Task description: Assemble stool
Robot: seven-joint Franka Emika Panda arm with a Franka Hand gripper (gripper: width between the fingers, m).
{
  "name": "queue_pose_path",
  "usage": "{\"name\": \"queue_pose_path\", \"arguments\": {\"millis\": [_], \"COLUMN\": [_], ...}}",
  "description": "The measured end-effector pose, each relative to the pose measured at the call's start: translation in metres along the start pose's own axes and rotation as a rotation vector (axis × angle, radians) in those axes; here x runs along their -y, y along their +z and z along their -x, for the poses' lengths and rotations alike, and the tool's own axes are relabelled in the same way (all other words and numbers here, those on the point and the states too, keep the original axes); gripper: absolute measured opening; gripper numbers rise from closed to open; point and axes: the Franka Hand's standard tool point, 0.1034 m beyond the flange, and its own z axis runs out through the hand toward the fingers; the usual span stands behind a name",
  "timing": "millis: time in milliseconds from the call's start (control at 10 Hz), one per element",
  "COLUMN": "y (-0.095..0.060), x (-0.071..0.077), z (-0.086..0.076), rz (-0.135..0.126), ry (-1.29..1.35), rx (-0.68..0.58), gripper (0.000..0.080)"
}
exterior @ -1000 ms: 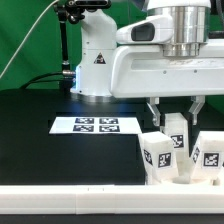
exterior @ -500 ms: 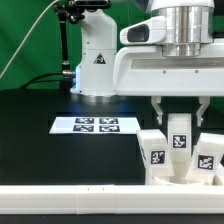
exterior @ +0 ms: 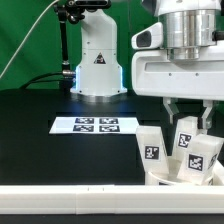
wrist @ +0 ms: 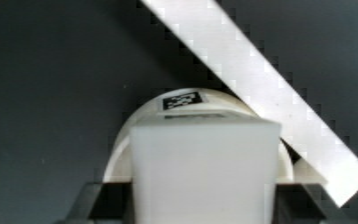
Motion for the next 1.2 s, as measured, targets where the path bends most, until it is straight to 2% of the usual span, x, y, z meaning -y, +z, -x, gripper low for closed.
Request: {"name": "queue_pose_path", "arguments": {"millis": [400,900,1100,1200], "y": [-0.0008,0.0008,0.0009,0.0009], "x": [0.0018,0.0019,0.0025,0.0025], "z": [0.0000,-0.0001,0.0011,0.0012], "rz": [-0.032,-0.036,-0.034,-0.035], "ry": [0.384,0.671,0.697,0.693], "rx": [0.045,0.068,0.069,0.069], "gripper": [0.0343,0.0343,0.0343,0.0418]}}
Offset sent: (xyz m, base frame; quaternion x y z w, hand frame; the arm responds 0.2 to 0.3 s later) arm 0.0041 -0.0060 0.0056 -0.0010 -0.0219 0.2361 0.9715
